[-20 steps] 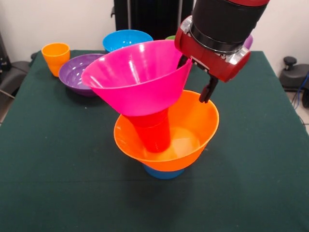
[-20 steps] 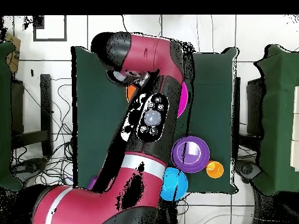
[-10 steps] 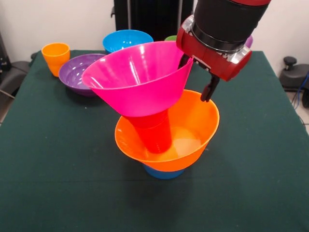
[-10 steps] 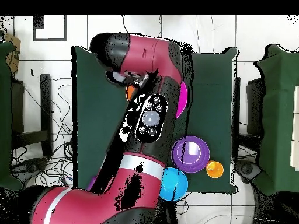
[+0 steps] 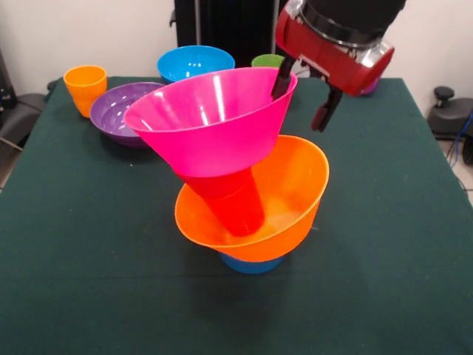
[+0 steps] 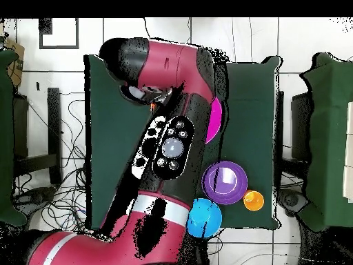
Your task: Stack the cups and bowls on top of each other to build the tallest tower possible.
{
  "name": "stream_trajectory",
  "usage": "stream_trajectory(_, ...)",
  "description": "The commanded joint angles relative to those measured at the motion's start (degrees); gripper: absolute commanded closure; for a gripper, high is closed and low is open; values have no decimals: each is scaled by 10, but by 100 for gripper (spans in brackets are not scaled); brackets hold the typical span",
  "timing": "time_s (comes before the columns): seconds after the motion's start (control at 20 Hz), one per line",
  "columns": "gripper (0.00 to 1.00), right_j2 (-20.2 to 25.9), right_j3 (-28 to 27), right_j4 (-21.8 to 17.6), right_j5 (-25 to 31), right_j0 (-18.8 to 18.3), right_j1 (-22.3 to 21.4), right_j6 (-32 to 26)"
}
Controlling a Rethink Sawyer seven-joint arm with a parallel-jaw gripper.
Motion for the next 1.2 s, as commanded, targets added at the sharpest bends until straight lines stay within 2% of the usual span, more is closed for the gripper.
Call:
stream_trajectory(0.05, 0, 6, 43, -27, 109, 7, -38, 53)
stream_trajectory(0.5, 0, 2, 29, -34, 149, 13, -53, 41)
stream_trajectory(1.2, 0, 7, 36, -37, 149, 12, -66, 26)
